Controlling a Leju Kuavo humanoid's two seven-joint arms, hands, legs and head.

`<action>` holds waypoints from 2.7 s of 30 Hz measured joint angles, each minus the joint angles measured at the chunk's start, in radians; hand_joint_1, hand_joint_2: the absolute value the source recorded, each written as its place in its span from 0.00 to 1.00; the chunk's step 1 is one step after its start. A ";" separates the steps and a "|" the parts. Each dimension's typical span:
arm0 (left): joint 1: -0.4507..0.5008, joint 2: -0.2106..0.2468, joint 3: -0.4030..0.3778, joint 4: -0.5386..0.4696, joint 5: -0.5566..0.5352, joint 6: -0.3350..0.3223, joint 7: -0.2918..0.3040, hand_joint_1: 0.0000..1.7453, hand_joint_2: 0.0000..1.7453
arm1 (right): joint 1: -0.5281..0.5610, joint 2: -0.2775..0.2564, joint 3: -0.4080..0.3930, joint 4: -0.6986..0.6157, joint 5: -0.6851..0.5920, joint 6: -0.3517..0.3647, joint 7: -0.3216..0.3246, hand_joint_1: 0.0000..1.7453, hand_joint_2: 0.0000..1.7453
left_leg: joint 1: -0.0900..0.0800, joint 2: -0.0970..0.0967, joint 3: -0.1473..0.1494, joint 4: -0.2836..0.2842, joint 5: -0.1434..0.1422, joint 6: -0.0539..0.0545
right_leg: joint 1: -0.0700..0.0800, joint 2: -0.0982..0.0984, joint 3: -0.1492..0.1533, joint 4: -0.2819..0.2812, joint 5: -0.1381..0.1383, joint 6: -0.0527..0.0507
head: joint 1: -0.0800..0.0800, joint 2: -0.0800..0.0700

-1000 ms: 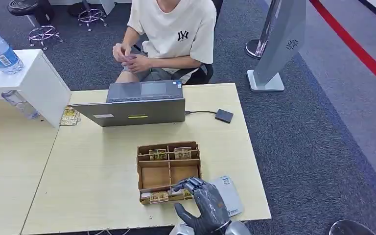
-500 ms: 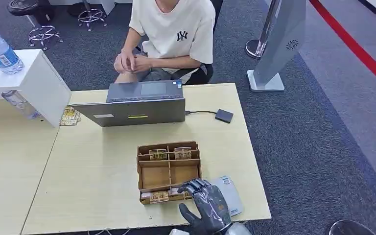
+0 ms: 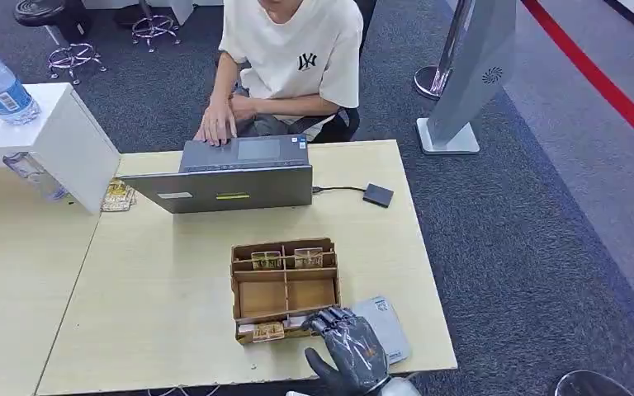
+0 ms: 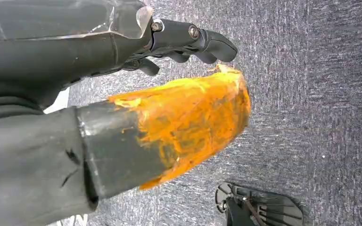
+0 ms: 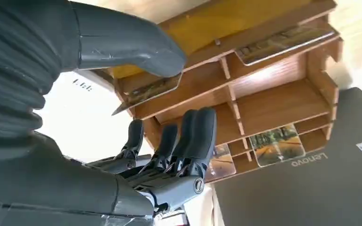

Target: Pass the card to the sensor for recognition and then transmit it.

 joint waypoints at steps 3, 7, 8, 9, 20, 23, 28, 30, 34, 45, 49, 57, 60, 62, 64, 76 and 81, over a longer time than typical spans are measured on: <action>0.000 0.000 0.000 0.000 -0.003 0.000 0.000 0.00 0.00 | -0.006 0.000 0.000 0.013 0.041 -0.018 0.016 0.53 1.00 | 0.000 0.000 0.000 0.000 0.000 0.000 | 0.000 0.000 0.000 0.000 0.000 0.000 | 0.000 0.000; 0.000 0.000 0.000 0.000 -0.012 -0.001 0.000 0.00 0.00 | -0.015 -0.001 0.000 0.032 0.086 -0.041 0.036 0.54 1.00 | 0.000 0.000 0.000 0.000 0.000 0.000 | 0.000 0.000 0.000 0.000 0.000 0.000 | 0.000 0.000; 0.000 0.000 0.000 0.000 -0.014 -0.001 0.002 0.00 0.00 | -0.017 -0.001 0.000 0.038 0.100 -0.046 0.041 0.54 1.00 | 0.000 0.000 0.000 0.000 0.000 0.000 | 0.000 0.000 0.000 0.000 0.000 0.000 | 0.000 0.000; 0.000 0.000 0.000 0.000 -0.015 -0.002 0.003 0.00 0.00 | -0.020 -0.001 0.000 0.042 0.111 -0.052 0.047 0.55 1.00 | 0.000 0.000 0.000 0.000 0.000 0.000 | 0.000 0.000 0.000 0.000 0.000 0.000 | 0.000 0.000; 0.000 0.000 0.006 0.000 -0.018 -0.005 0.006 0.00 0.00 | -0.031 -0.001 -0.004 0.087 0.174 -0.063 0.078 0.53 1.00 | 0.000 0.000 0.000 0.000 0.000 0.000 | 0.000 0.000 0.000 0.000 0.000 0.000 | 0.000 0.000; 0.000 0.000 0.006 0.000 -0.018 -0.005 0.006 0.00 0.00 | -0.031 -0.001 -0.006 0.097 0.176 -0.063 0.080 0.51 1.00 | 0.000 0.000 0.000 0.000 0.000 0.000 | 0.000 0.000 0.000 0.000 0.000 0.000 | 0.000 0.000; 0.000 0.000 0.008 0.000 -0.021 -0.005 0.006 0.00 0.00 | -0.031 -0.001 -0.008 0.108 0.184 -0.062 0.089 0.53 1.00 | 0.000 0.000 0.000 0.000 0.000 0.000 | 0.000 0.000 0.000 0.000 0.000 0.000 | 0.000 0.000; 0.000 0.000 0.009 0.000 -0.021 -0.005 0.006 0.00 0.00 | -0.031 -0.001 -0.009 0.112 0.188 -0.062 0.089 0.53 1.00 | 0.000 0.000 0.000 0.000 0.000 0.000 | 0.000 0.000 0.000 0.000 0.000 0.000 | 0.000 0.000; 0.000 0.000 0.014 0.000 -0.021 -0.005 0.006 0.00 0.00 | -0.031 -0.001 -0.009 0.116 0.189 -0.062 0.089 0.80 1.00 | 0.000 0.000 0.000 0.000 0.000 0.000 | 0.000 0.000 0.000 0.000 0.000 0.000 | 0.000 0.000; -0.001 0.000 0.020 0.000 -0.029 -0.006 0.006 0.00 0.00 | -0.039 -0.001 -0.009 0.122 0.199 -0.072 0.101 1.00 1.00 | 0.000 0.000 0.000 0.000 0.000 0.000 | 0.000 0.000 0.000 0.000 0.000 0.000 | 0.000 0.000; -0.001 0.000 0.023 0.000 -0.031 -0.006 0.002 0.00 0.00 | -0.039 -0.001 -0.009 0.122 0.201 -0.077 0.106 1.00 1.00 | 0.000 0.000 0.000 0.000 0.000 0.000 | 0.000 0.000 0.000 0.000 0.000 0.000 | 0.000 0.000; -0.001 0.000 0.024 0.000 -0.035 -0.006 -0.002 0.00 0.00 | -0.037 -0.001 -0.011 0.118 0.183 -0.093 0.103 1.00 1.00 | 0.000 0.000 0.000 0.000 0.000 0.000 | 0.000 0.000 0.000 0.000 0.000 0.000 | 0.000 0.000; -0.001 0.000 0.029 0.000 -0.035 -0.006 -0.006 0.00 0.00 | -0.024 0.002 -0.027 0.069 -0.045 -0.088 -0.010 1.00 1.00 | 0.000 0.000 0.000 0.000 0.000 0.000 | 0.000 0.000 0.000 0.000 0.000 0.000 | 0.000 0.000; 0.000 0.000 0.037 0.000 -0.034 -0.004 -0.015 0.00 0.00 | -0.008 0.014 -0.049 -0.010 -0.388 -0.006 -0.170 1.00 1.00 | 0.000 0.000 0.000 0.000 0.000 0.000 | 0.000 0.000 0.000 0.000 0.000 0.000 | 0.000 0.000; -0.001 -0.001 0.045 0.000 -0.034 -0.003 -0.020 0.00 0.00 | 0.007 0.037 -0.077 -0.090 -0.622 0.068 -0.249 1.00 1.00 | 0.000 0.000 0.000 0.000 0.000 0.000 | 0.000 0.000 0.000 0.000 0.000 0.000 | 0.000 0.000; -0.001 -0.009 0.056 0.000 -0.063 -0.004 -0.025 0.00 0.00 | 0.030 0.134 -0.207 -0.359 -0.823 0.232 -0.404 1.00 1.00 | 0.000 0.000 0.001 0.000 0.000 0.000 | 0.000 0.000 0.000 0.000 0.000 0.000 | 0.000 0.000; -0.003 -0.010 0.056 0.000 -0.101 -0.015 -0.025 0.00 0.00 | -0.030 0.155 -0.209 -0.337 -0.581 0.136 -0.370 1.00 1.00 | 0.000 0.000 0.001 0.000 0.000 0.000 | 0.000 0.000 0.002 0.000 0.000 0.000 | 0.000 0.000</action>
